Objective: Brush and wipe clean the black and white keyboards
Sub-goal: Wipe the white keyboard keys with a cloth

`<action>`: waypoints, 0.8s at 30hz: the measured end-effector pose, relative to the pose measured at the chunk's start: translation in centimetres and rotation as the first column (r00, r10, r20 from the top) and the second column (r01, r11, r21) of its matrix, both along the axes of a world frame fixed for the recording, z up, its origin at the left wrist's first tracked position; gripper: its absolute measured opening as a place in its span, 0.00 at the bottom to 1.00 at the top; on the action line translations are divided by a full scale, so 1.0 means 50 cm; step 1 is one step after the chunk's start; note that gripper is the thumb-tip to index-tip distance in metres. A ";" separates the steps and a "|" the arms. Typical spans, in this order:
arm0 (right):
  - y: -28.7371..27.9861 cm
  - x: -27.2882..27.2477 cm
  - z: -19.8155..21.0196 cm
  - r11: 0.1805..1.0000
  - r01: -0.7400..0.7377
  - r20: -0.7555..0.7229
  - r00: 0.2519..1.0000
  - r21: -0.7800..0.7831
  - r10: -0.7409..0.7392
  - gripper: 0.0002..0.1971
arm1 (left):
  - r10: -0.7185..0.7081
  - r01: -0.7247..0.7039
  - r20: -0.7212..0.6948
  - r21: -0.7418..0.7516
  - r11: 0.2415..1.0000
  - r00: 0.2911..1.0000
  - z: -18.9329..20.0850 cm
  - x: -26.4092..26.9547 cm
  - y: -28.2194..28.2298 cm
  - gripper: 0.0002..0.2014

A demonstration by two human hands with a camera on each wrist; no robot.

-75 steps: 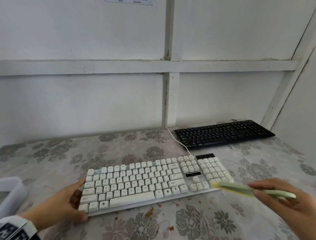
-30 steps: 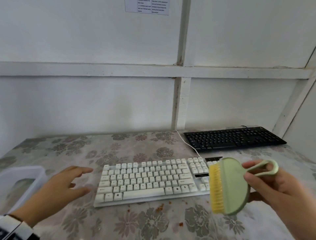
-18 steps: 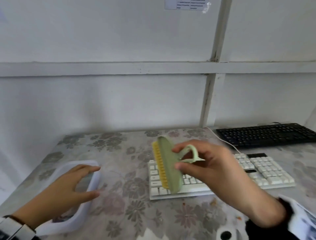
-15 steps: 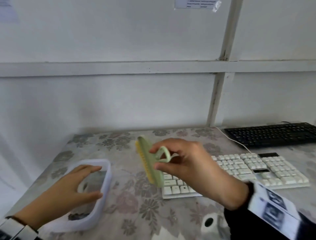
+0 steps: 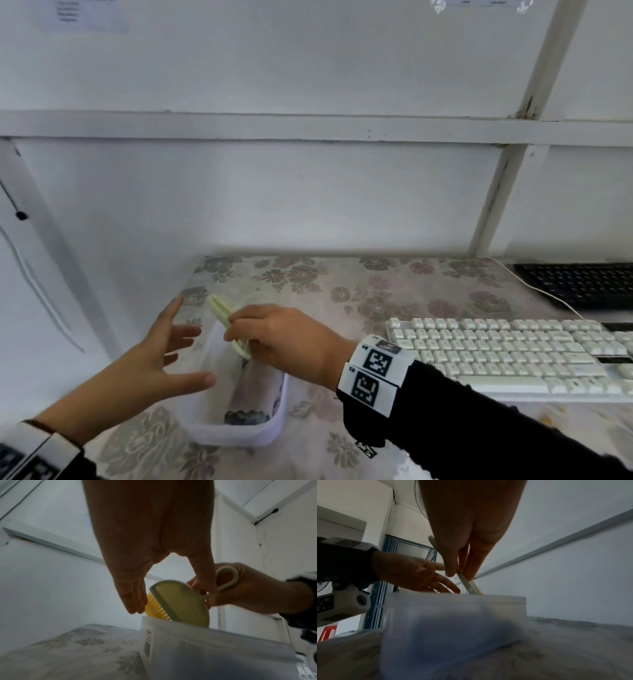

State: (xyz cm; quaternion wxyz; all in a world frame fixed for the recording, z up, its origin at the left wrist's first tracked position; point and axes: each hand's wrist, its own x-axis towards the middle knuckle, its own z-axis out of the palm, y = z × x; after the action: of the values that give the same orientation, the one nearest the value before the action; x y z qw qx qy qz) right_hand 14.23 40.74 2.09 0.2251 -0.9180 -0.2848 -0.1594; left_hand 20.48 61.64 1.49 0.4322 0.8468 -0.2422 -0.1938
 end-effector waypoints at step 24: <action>-0.005 0.021 -0.050 0.885 0.329 -0.447 0.771 -0.330 -0.453 0.26 | 0.229 -0.231 -0.045 -0.309 0.922 0.972 -0.032 0.039 -0.002 0.16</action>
State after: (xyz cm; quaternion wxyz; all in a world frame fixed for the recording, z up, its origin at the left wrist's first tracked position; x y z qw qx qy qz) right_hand 15.28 40.48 -0.42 0.1450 -0.9856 -0.0326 0.0813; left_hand 22.43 61.54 -0.09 0.5813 0.7895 -0.1671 -0.1042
